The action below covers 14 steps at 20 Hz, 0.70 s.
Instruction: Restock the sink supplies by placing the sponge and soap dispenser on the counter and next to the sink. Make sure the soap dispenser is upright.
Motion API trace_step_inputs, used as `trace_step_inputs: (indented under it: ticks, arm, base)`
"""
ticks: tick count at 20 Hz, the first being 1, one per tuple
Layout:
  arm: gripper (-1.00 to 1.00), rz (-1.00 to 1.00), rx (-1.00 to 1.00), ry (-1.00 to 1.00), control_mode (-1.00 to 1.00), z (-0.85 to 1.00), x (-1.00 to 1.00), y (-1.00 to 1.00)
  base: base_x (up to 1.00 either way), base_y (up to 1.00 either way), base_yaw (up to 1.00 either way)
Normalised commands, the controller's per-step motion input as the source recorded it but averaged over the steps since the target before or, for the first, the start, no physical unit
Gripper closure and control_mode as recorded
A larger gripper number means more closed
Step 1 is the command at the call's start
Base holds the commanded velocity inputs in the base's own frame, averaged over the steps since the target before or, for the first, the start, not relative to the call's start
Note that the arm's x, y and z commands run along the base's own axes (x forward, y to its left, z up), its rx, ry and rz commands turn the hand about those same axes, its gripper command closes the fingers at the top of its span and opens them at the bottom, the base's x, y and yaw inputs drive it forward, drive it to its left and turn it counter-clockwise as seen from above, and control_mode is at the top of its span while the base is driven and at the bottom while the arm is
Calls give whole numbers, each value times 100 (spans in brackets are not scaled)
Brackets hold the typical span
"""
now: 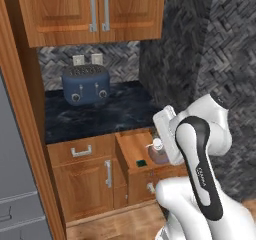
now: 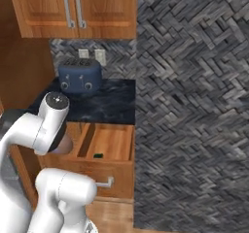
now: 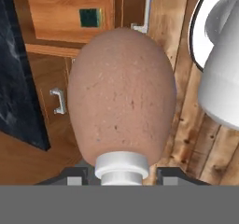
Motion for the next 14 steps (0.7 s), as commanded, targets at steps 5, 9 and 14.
trace_step_inputs:
  ticks: [5,9,14]
  arm:
    - [100,0,0,0,100,0,0,0]
    - [100,0,0,0,100,0,0,0]
    - [100,0,0,0,100,0,0,0]
  base:
    - [-91,37,-52]
    - [-74,17,-73]
    - [-57,4,-85]
